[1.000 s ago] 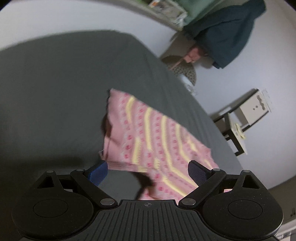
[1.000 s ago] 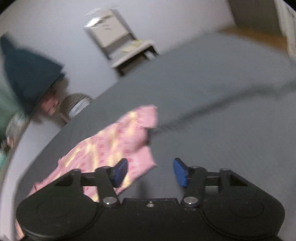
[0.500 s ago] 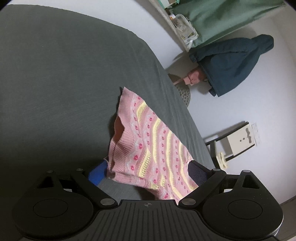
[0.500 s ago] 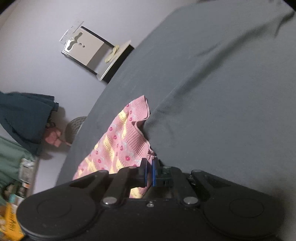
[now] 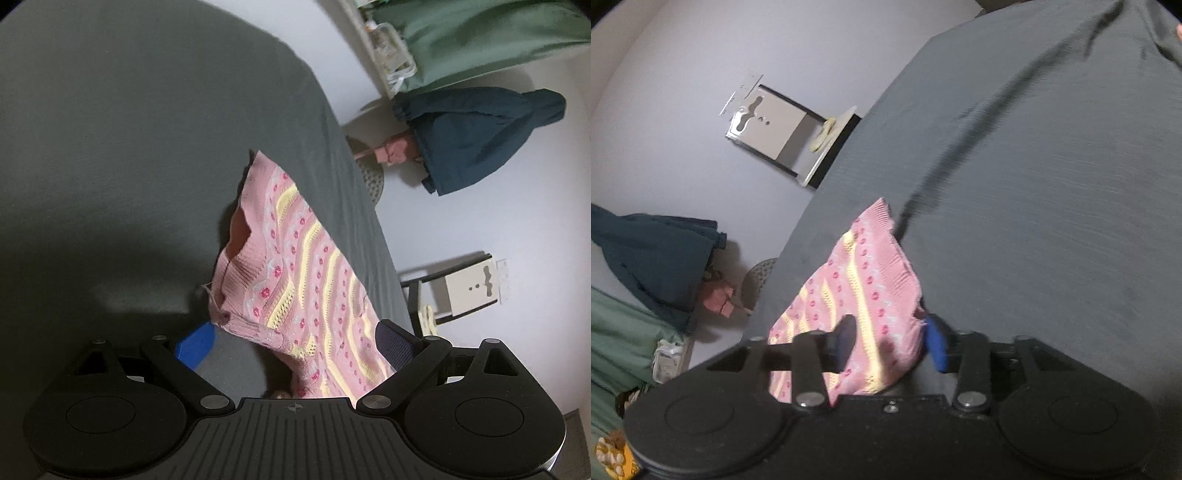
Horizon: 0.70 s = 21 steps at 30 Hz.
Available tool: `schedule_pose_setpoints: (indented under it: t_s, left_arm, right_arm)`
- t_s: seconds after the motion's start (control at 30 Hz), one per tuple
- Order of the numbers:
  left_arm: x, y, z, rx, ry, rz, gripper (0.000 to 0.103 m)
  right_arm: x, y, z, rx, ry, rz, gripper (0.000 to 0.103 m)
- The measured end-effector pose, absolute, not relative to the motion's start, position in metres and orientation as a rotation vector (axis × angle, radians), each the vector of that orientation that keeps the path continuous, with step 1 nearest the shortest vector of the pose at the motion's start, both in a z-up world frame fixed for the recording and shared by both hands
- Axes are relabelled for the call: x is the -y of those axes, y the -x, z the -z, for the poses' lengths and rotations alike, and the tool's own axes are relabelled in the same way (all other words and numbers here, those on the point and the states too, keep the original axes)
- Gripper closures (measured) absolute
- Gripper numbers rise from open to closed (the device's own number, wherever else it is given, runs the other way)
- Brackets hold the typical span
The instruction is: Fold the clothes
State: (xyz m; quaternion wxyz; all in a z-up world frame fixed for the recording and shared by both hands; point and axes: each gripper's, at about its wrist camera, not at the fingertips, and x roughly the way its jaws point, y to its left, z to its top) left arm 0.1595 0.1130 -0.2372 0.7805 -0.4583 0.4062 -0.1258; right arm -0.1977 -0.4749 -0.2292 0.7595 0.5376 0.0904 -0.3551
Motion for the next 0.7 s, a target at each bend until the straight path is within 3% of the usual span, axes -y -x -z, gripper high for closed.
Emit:
schedule_pose_setpoints:
  t_s: [0.27,0.7]
  left_arm:
    - [-0.12,-0.209,0.241,-0.837,0.982,0.277,0.009]
    - [-0.109,-0.28,0.217,-0.807,0.605,0.239,0.01]
  right_arm:
    - [0.469,0.202,0.226,-0.203,-1.059,0.807,0.058]
    - [0.476,0.219,0.245,-0.132,-0.898,0.659,0.054]
